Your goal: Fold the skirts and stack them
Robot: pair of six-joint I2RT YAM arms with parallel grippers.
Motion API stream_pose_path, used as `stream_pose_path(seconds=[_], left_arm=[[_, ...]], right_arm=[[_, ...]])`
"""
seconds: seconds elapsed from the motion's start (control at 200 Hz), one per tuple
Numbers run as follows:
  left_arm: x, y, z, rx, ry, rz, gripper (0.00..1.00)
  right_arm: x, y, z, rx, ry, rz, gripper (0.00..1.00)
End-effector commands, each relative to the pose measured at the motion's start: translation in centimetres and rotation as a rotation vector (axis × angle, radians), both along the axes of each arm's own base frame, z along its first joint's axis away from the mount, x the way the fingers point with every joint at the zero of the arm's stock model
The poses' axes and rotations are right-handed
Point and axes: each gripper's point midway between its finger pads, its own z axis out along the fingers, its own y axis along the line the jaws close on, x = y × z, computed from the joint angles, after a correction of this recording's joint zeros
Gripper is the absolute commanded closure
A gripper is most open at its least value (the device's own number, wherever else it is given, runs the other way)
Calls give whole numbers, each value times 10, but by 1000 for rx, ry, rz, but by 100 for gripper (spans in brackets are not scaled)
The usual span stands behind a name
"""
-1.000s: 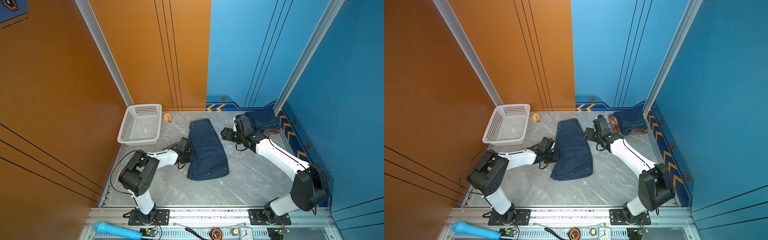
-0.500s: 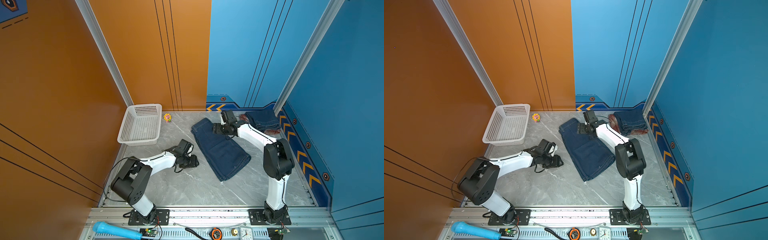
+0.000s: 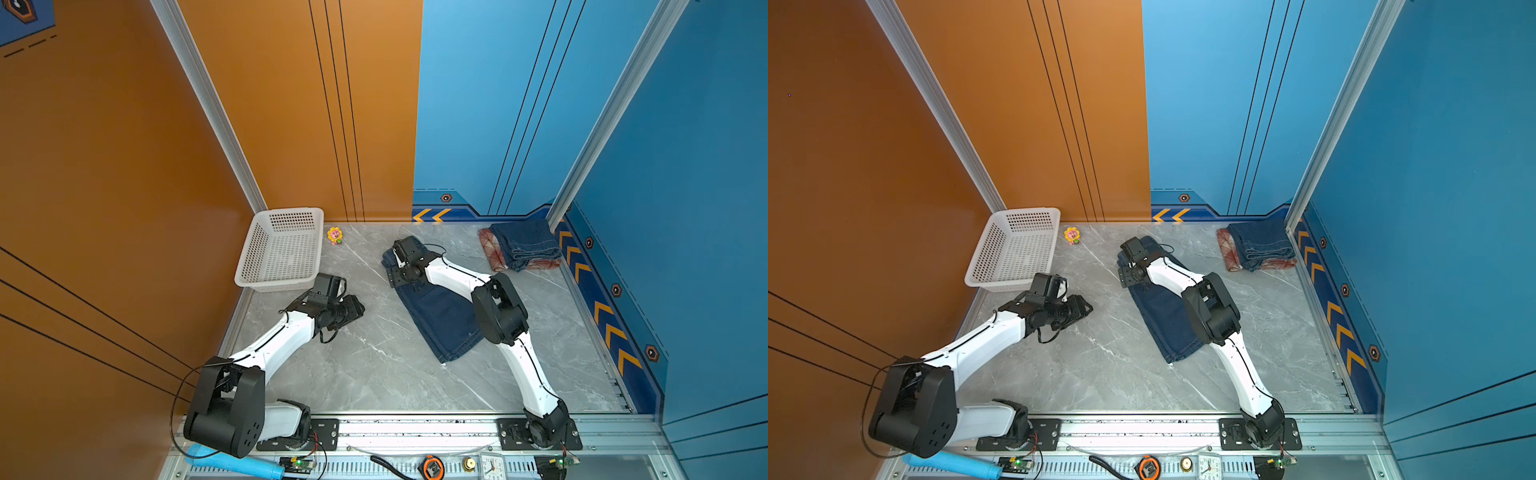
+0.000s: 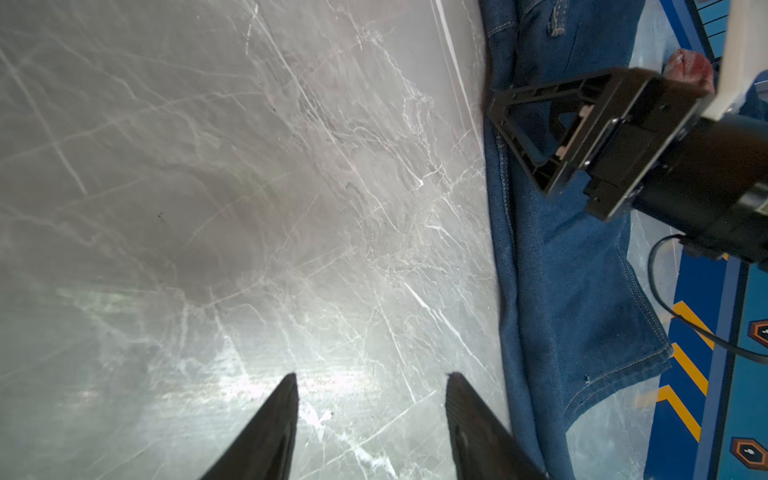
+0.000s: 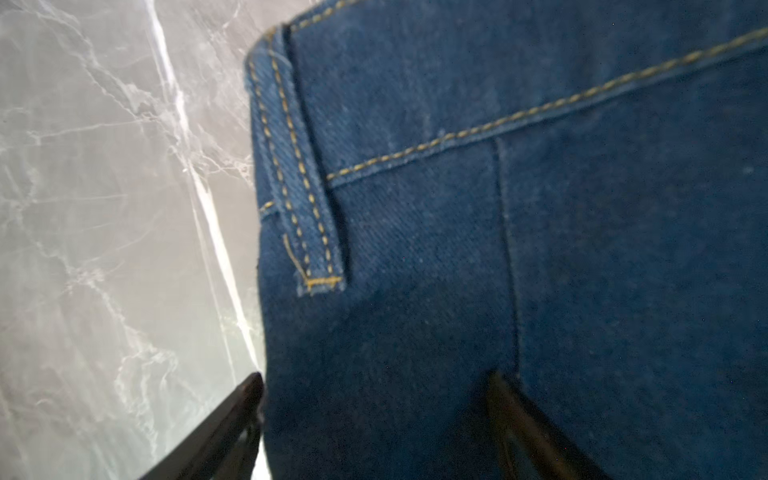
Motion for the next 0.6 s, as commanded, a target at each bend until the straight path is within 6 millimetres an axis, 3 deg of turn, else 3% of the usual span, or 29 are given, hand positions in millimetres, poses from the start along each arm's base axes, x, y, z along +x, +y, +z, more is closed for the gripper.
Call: stream_pose_path(seconds=[0.0,0.27,0.29,0.411,0.476,0.556,0.596], left_arm=[[7,10,9,23,1,44,42],[33,32,30,73,-34,140,41],[36,33,32,76,-38,144,41],[52,34,34,93,-43,156,41],[60,33,33,97,-36,156,41],[66,30,24,112,-15,145,40],[78,25,33,117,-43,130,40]], right_arm=[[-12,9,-11,-30,34,80,26],[-86,42,-16,70,164,441,27],[-98,38,-25,62,194,462,27],[-128,26,-30,65,223,552,27],[-157,32,-27,98,241,633,28],[-174,28,-15,136,211,693,27],[-180,25,-9,156,186,714,24]])
